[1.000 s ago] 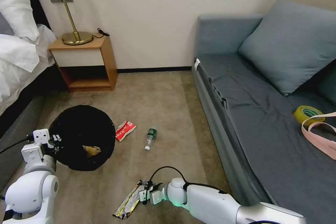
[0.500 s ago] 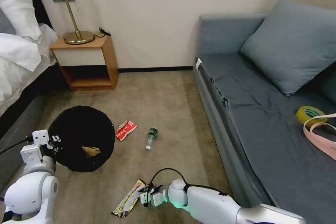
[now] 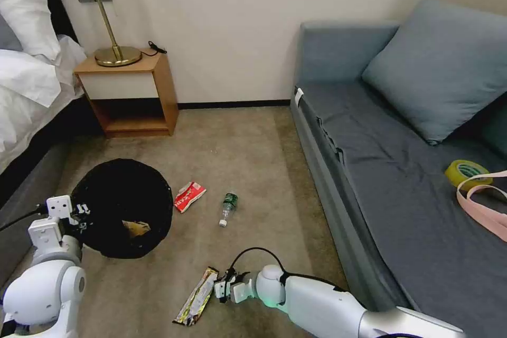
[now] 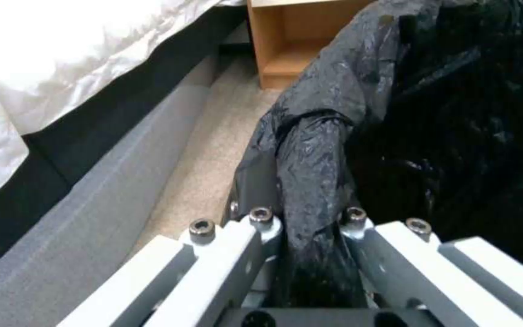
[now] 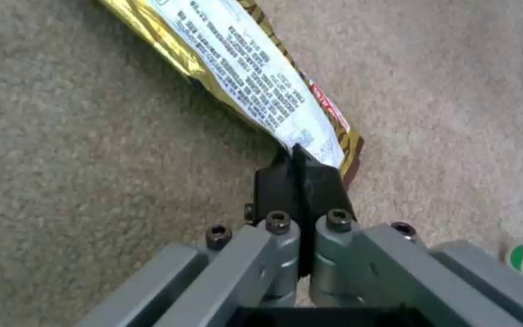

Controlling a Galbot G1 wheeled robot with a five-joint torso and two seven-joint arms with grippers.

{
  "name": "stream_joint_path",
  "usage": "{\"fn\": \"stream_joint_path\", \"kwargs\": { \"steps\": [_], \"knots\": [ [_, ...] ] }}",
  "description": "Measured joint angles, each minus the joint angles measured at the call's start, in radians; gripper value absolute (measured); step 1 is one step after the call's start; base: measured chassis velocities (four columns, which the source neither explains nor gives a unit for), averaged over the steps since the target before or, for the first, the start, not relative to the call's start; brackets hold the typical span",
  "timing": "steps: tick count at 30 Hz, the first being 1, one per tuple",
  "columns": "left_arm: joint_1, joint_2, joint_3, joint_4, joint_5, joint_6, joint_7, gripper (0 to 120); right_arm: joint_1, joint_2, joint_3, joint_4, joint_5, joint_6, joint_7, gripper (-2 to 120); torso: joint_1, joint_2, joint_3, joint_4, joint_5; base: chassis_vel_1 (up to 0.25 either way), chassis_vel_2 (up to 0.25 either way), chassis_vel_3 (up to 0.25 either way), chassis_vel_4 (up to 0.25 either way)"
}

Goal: Pick up the trash bin, then pick up the garbage on the floor and place it into the trash bin.

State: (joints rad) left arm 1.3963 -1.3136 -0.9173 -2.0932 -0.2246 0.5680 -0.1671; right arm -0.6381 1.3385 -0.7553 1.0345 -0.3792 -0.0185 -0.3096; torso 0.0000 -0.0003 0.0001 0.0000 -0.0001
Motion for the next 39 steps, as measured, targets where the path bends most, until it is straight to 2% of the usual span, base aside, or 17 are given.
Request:
{"fn": "stream_joint_path", "kwargs": {
  "steps": [16,18,26,29,32,39],
  "knots": [
    [0.009,0.038,-0.043,0.05,-0.031,-0.015,0.017,4,-0.039,-0.046,0.131,0.095,0.02,-0.002,-0.014,0,0.0,0.0,0.0,0.0,0.0,0.0,0.0,0.0,0.0],
    [0.006,0.052,-0.05,0.06,-0.042,-0.015,0.023,4,-0.07,-0.072,0.223,0.154,0.038,-0.007,-0.025,0,0.0,0.0,0.0,0.0001,0.0001,0.0,0.0,0.0,0.0],
    [0.003,0.065,-0.052,0.071,-0.043,-0.015,0.027,4,-0.137,-0.133,0.374,0.244,0.049,0.006,-0.042,0,0.0,0.0,0.0,0.0,0.0003,0.0,0.0,0.0,0.0],
    [0.002,0.067,-0.052,0.073,-0.043,-0.015,0.027,4,-0.146,-0.147,0.393,0.257,0.051,0.008,-0.043,0,0.0,0.0,0.0,0.0,0.0002,0.0,0.0,0.0,0.0],
    [-0.005,0.077,-0.051,0.094,-0.041,-0.019,0.032,4,-0.178,-0.216,0.455,0.308,0.056,0.024,-0.052,0,0.0,0.0,0.0,-0.0001,0.0001,0.0,0.0,0.0,0.0],
    [-0.016,0.079,-0.039,0.113,-0.033,-0.024,0.039,4,-0.195,-0.253,0.501,0.336,0.06,0.034,-0.06,0,0.0,0.0,0.0,-0.0001,0.0002,0.0,0.0,0.0,0.0]
  ]
}}
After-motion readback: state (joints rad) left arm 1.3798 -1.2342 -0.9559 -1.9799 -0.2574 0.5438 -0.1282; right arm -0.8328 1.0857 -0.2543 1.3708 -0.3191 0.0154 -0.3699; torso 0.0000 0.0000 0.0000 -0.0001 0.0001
